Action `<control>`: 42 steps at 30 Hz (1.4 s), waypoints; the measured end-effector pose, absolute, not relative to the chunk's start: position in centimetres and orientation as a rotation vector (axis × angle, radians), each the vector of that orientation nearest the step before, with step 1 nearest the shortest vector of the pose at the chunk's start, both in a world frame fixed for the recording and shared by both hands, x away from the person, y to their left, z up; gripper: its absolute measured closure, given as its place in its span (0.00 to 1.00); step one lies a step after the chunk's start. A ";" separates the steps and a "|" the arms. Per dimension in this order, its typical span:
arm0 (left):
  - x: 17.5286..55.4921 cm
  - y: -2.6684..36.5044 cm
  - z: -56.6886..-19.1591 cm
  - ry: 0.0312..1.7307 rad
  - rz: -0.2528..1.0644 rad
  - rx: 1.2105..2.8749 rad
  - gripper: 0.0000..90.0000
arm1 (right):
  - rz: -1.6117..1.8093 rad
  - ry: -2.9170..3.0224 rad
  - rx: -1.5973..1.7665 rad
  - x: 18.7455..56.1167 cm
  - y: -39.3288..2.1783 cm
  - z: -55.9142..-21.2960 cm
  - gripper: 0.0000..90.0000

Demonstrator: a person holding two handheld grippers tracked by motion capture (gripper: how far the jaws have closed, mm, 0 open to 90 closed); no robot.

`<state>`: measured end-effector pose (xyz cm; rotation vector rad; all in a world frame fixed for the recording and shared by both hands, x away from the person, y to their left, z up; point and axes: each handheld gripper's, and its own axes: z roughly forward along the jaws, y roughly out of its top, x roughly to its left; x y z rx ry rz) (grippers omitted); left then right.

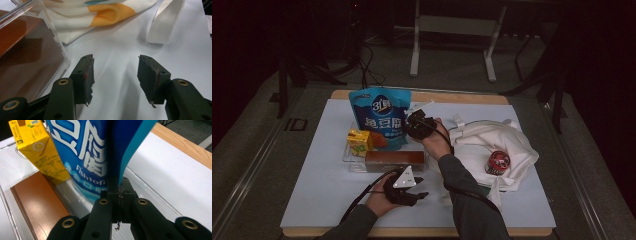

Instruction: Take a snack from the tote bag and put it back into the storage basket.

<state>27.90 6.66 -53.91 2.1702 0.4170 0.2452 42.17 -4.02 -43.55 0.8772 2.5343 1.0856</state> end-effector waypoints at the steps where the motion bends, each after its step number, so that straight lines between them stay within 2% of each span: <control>1: 27.9 6.7 -53.9 0.417 0.246 2.170 0.52 | 1.080 2.530 0.884 42.2 -4.1 -43.5 0.99; 4: 27.9 6.7 -53.9 0.418 0.245 2.169 0.52 | 1.072 2.527 0.892 42.2 -4.2 -43.5 0.96; 13: 27.9 6.7 -53.9 0.421 0.236 2.166 0.52 | 1.133 2.557 0.860 41.6 -5.4 -42.8 0.78; 22: 27.9 6.7 -53.9 0.425 0.235 2.164 0.52 | 1.136 2.570 0.805 40.7 -6.2 -42.1 0.74; 42: 28.0 6.7 -53.9 0.429 0.233 2.160 0.52 | 1.172 2.523 0.829 39.0 -9.9 -40.7 0.73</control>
